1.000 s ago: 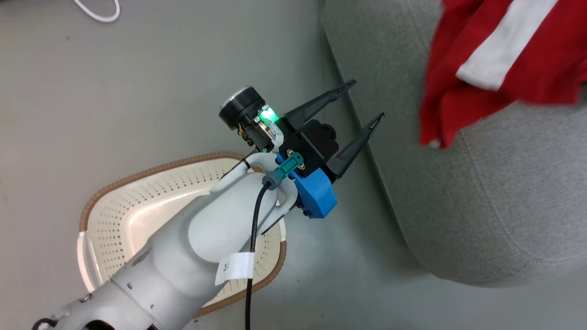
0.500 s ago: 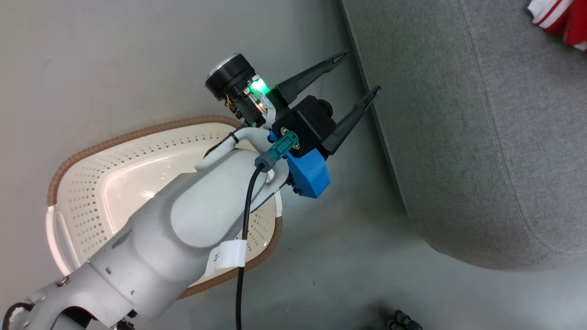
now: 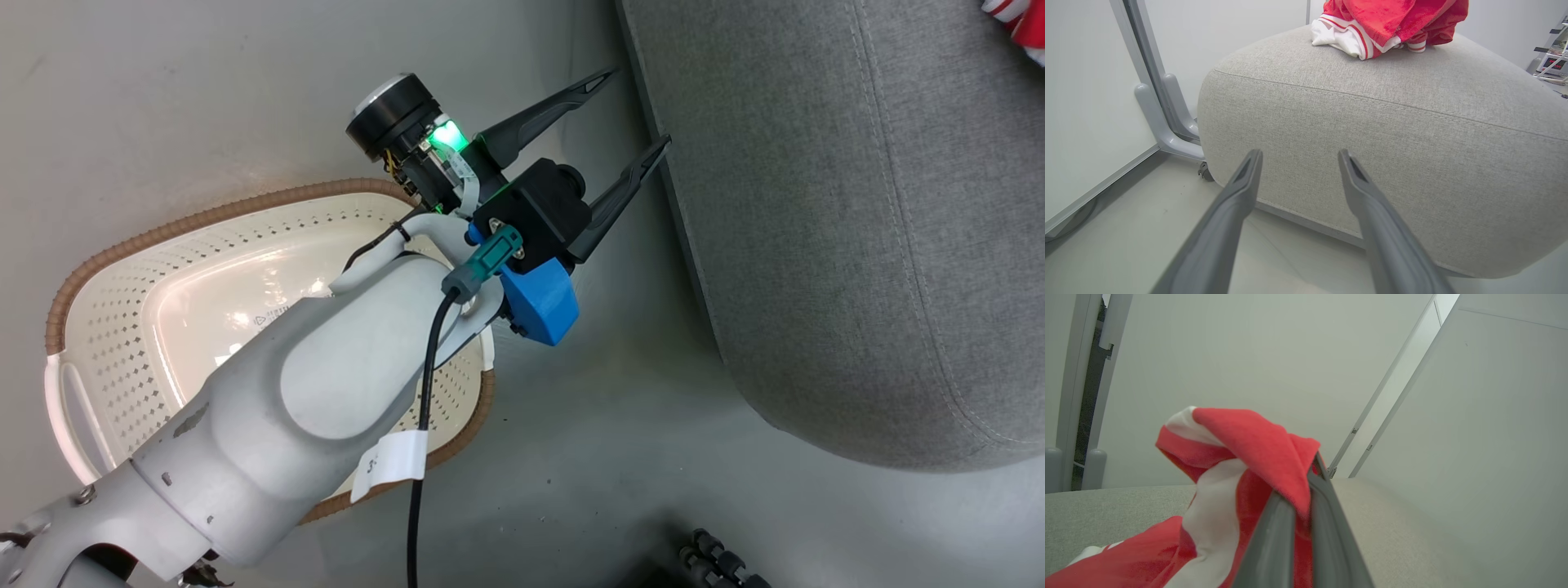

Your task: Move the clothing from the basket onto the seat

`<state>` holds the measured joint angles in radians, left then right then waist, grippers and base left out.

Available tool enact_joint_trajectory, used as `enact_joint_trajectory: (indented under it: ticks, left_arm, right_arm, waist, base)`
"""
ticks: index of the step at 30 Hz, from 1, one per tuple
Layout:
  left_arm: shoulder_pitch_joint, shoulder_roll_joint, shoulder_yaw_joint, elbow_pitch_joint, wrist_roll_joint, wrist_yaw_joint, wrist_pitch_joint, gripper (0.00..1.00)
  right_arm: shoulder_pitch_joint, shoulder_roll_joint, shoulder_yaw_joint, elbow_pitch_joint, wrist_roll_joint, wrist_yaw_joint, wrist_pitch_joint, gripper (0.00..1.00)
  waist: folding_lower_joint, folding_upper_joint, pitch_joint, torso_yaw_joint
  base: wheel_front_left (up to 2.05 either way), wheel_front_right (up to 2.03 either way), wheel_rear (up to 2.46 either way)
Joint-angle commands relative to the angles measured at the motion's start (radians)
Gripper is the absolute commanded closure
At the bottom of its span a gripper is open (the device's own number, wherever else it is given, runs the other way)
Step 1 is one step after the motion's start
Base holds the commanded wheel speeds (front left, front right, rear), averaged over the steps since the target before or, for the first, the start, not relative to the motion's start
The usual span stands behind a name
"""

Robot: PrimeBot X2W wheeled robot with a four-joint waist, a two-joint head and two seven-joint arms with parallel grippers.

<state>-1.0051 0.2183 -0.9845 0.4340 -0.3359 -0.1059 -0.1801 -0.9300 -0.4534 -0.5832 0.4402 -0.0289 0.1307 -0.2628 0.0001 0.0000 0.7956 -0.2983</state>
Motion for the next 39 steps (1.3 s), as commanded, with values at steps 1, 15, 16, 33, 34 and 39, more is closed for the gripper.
enact_joint_trajectory:
  ticks: [1,15,16,33,34,39]
  left_arm:
    - [-0.011,0.009,-0.002,-0.005,-0.002,0.004,0.002,0.00]
    - [-0.013,0.028,-0.011,-0.031,-0.011,0.016,0.018,0.00]
    - [-0.010,0.028,-0.012,-0.030,-0.013,0.018,0.016,0.00]
    - [0.059,-0.009,0.012,0.035,-0.061,0.041,-0.064,0.00]
    - [0.066,-0.012,0.018,0.040,-0.067,0.044,-0.071,0.00]
    - [0.110,-0.024,0.066,0.052,-0.089,0.066,-0.085,0.00]
  right_arm:
    - [0.019,0.015,0.000,0.003,-0.011,0.000,-0.003,1.00]
    - [0.027,0.047,0.013,0.149,0.017,0.000,-0.003,0.00]
    - [0.032,0.049,0.012,0.140,0.022,0.000,-0.003,0.00]
    - [0.282,0.052,0.097,-0.088,0.111,0.000,-0.003,0.00]
    - [0.296,0.054,0.106,-0.102,0.118,0.000,-0.003,0.00]
    - [0.354,0.087,0.173,-0.173,0.126,0.000,-0.003,0.00]
  waist:
    - [-0.0001,0.0000,0.003,0.001]
    - [-0.0001,0.0000,0.022,0.010]
    - [-0.0001,0.0000,0.018,0.009]
    - [-0.0001,0.0000,-0.161,0.029]
    - [-0.0001,0.0000,-0.178,0.035]
    - [-0.0001,0.0000,-0.259,0.079]
  base:
    - [0.00,0.00,0.00]
    - [0.00,0.00,0.00]
    - [0.00,0.00,0.00]
    - [0.00,0.00,0.00]
    - [0.00,0.00,0.00]
    - [0.00,0.00,0.00]
